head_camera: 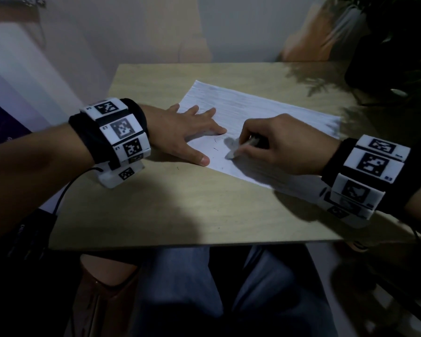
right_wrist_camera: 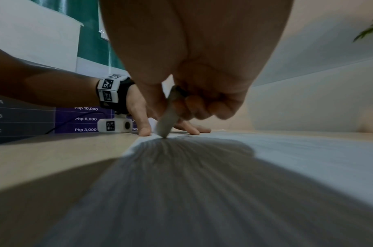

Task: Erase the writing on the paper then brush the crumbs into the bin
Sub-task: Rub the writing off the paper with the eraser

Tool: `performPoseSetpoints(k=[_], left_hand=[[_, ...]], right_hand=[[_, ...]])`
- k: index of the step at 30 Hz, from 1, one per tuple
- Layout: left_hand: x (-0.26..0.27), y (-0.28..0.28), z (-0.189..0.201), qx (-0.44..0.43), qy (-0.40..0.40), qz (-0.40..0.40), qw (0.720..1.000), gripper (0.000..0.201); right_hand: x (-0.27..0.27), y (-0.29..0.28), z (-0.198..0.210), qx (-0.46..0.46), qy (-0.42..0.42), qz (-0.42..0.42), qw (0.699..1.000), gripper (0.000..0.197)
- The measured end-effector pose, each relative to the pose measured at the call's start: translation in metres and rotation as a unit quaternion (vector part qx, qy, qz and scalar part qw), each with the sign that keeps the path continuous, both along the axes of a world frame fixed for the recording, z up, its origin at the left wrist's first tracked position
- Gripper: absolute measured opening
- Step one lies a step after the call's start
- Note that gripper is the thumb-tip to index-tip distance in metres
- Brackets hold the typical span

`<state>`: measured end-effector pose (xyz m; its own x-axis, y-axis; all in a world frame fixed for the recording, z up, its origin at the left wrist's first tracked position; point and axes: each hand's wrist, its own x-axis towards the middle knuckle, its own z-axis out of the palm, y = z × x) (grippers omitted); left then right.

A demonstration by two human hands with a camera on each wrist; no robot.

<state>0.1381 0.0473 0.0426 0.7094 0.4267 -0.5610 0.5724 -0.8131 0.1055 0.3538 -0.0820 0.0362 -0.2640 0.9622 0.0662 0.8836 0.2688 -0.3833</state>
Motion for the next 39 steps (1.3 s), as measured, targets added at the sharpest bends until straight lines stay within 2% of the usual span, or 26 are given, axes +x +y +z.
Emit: performPoseSetpoints(k=[2,5,7,10,14,16,19,21,23,28,33,37,39], left_hand=[[0.0,0.001,-0.001,0.0,0.001,0.0,1.0,0.093],[-0.001,0.001,-0.002,0.004,-0.002,-0.002,1.0,0.091],[-0.001,0.002,-0.002,0.002,-0.004,-0.001,1.0,0.089],[-0.001,0.001,-0.001,-0.002,-0.007,0.002,1.0,0.088],[-0.001,0.002,-0.002,-0.002,-0.007,0.001,1.0,0.09],[-0.001,0.002,-0.002,-0.003,-0.006,0.001,1.0,0.092],[-0.001,0.002,-0.002,-0.005,-0.006,0.001,1.0,0.093],[-0.002,0.003,-0.002,-0.007,-0.008,0.002,1.0,0.093],[-0.002,0.004,-0.003,-0.005,-0.008,-0.001,1.0,0.092],[-0.001,0.002,-0.002,-0.007,-0.011,0.003,1.0,0.092],[-0.002,0.003,-0.002,-0.004,-0.014,0.003,1.0,0.089],[-0.001,0.002,-0.003,-0.001,-0.017,0.004,1.0,0.086],[-0.001,0.002,-0.003,-0.002,-0.018,0.005,1.0,0.086]], right_hand=[[-0.001,-0.002,-0.001,0.005,-0.003,0.008,1.0,0.034],[-0.003,-0.008,0.001,-0.053,0.025,0.042,0.997,0.035],[0.001,-0.004,0.001,-0.033,0.019,0.006,0.999,0.033],[0.004,0.0,0.002,0.014,-0.011,-0.026,1.0,0.04],[-0.001,-0.011,0.006,-0.08,0.04,0.037,0.995,0.034],[0.003,-0.007,0.005,-0.058,0.029,0.016,0.998,0.032],[0.005,-0.003,0.003,0.007,-0.013,-0.019,1.0,0.049],[0.002,-0.006,0.002,0.002,-0.014,0.014,1.0,0.05],[0.0,-0.01,0.004,-0.041,0.019,0.04,0.998,0.051],[-0.002,-0.003,0.005,0.0,0.019,0.001,1.0,0.059],[-0.006,-0.004,0.004,-0.027,0.023,0.029,0.999,0.05],[-0.006,0.001,0.004,0.016,-0.008,-0.007,1.0,0.061],[-0.007,0.0,0.002,0.005,-0.001,0.014,1.0,0.052]])
